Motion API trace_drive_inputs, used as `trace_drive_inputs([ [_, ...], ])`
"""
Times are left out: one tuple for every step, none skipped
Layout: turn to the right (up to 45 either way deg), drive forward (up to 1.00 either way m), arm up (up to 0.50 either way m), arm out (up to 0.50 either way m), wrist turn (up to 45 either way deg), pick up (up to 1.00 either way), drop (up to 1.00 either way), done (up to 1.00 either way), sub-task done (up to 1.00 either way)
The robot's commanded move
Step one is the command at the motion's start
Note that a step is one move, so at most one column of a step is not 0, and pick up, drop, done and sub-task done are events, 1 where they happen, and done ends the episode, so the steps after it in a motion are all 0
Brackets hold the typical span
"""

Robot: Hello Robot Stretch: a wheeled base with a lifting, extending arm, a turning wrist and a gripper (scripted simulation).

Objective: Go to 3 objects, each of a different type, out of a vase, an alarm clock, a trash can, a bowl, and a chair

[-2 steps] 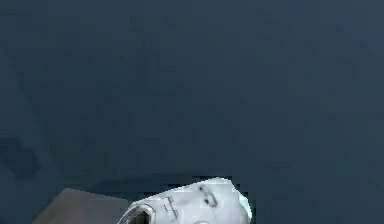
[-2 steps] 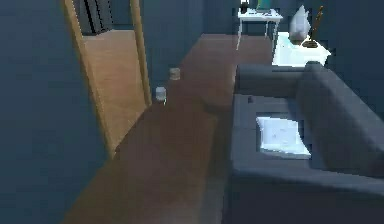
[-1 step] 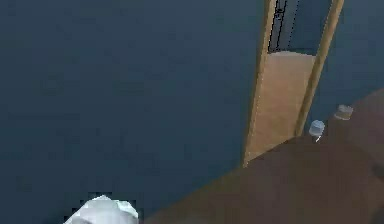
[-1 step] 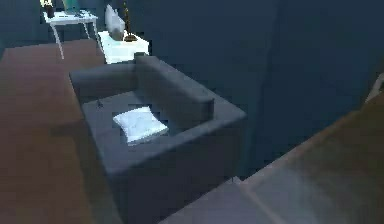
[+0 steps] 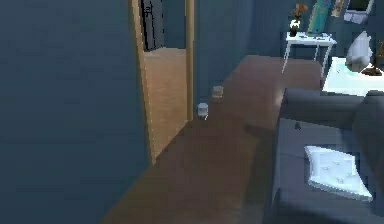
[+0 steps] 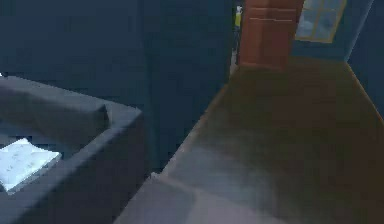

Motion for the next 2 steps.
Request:
trace_drive_inputs([
  [0.0, 0.65, 0.0, 0.0, 0.0, 0.0, 0.0, 0.0, 0.0],
  [24.0, 0.0, 0.0, 0.0, 0.0, 0.0, 0.0, 0.0, 0.0],
])
